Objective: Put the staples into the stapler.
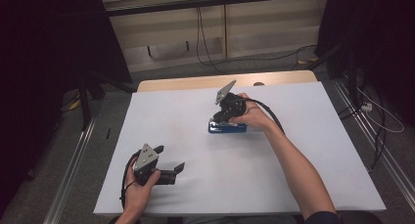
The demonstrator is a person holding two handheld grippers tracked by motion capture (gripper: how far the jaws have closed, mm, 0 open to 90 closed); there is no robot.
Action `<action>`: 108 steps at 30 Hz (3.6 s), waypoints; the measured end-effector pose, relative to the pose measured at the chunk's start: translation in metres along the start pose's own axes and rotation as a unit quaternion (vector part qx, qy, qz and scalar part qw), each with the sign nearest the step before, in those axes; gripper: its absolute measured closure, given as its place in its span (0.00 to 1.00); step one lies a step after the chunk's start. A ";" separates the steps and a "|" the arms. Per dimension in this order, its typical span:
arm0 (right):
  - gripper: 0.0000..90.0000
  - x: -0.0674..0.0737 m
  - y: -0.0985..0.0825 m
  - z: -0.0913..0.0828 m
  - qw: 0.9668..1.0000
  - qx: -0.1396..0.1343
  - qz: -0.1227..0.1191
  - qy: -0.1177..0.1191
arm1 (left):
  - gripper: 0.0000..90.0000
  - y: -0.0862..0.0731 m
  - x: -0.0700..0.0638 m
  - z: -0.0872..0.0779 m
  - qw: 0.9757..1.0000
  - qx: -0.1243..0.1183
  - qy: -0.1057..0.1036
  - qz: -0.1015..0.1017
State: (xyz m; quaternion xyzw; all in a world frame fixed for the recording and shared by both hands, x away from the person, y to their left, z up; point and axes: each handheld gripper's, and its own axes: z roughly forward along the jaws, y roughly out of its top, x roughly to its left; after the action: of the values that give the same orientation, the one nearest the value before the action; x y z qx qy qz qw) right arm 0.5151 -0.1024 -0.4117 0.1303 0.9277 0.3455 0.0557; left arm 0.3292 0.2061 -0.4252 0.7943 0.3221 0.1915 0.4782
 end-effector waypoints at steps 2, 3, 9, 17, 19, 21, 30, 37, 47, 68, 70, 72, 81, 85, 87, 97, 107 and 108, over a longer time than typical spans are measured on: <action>0.88 0.000 0.000 0.000 1.000 -0.001 0.001 0.001 | 0.04 0.000 0.000 0.000 1.000 0.000 0.000 0.000; 0.88 0.000 0.000 0.000 1.000 -0.001 0.000 0.001 | 0.04 0.000 0.000 0.000 1.000 0.000 0.000 0.000; 0.88 0.000 0.000 0.002 1.000 0.000 -0.002 0.001 | 0.04 0.000 0.000 0.000 1.000 0.000 0.000 0.000; 0.88 0.000 0.000 0.002 1.000 -0.003 -0.003 -0.001 | 0.04 0.000 0.000 0.000 1.000 0.001 -0.001 0.000; 0.87 0.000 -0.001 0.002 1.000 -0.003 -0.002 -0.001 | 0.04 0.000 0.000 0.000 1.000 0.001 -0.001 0.000; 0.86 -0.001 -0.001 0.003 1.000 -0.005 -0.001 -0.002 | 0.04 0.000 0.000 0.000 1.000 0.000 0.000 0.001; 0.81 -0.001 -0.002 0.001 1.000 -0.006 0.010 -0.006 | 0.04 0.000 0.000 0.000 1.000 0.001 0.000 0.001; 0.47 -0.003 -0.003 0.000 0.998 -0.018 0.052 -0.028 | 0.04 0.000 0.000 0.000 1.000 0.001 0.000 0.000; 0.21 -0.005 -0.010 -0.005 0.991 -0.030 0.106 -0.073 | 0.04 0.000 -0.001 0.003 1.000 0.004 -0.004 0.001; 0.07 0.009 -0.030 -0.020 0.968 -0.061 0.189 -0.151 | 0.04 0.000 0.000 0.001 1.000 0.001 0.001 -0.007; 0.07 0.011 -0.033 -0.023 0.964 -0.068 0.202 -0.159 | 0.04 0.000 0.000 0.001 1.000 0.002 0.004 -0.007; 0.07 0.012 -0.035 -0.026 0.963 -0.072 0.206 -0.160 | 0.04 -0.001 0.001 0.001 1.000 -0.001 0.004 -0.011; 0.09 0.021 -0.043 -0.041 0.951 -0.100 0.225 -0.189 | 0.04 0.000 -0.001 0.002 1.000 0.001 0.002 -0.012; 0.09 0.027 -0.048 -0.043 0.946 -0.105 0.230 -0.202 | 0.04 0.000 0.000 0.002 1.000 0.002 0.004 -0.014; 0.10 0.031 -0.049 -0.044 0.944 -0.109 0.222 -0.218 | 0.04 0.000 0.001 0.002 1.000 0.001 0.006 -0.011; 0.08 0.045 -0.057 -0.058 0.929 -0.138 0.240 -0.245 | 0.04 0.000 0.001 0.002 1.000 -0.004 0.008 -0.021; 0.06 0.059 -0.075 -0.074 0.912 -0.151 0.253 -0.286 | 0.04 0.000 0.001 0.000 1.000 -0.004 0.011 -0.019; 0.06 0.060 -0.077 -0.076 0.911 -0.150 0.250 -0.292 | 0.04 0.000 0.001 0.000 1.000 -0.003 0.011 -0.019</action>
State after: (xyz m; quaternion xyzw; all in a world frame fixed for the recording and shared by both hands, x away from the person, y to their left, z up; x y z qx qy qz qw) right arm 0.4271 -0.1893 -0.4055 0.4427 0.7444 0.4302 0.2546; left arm 0.3303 0.2070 -0.4253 0.7844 0.3419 0.1921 0.4805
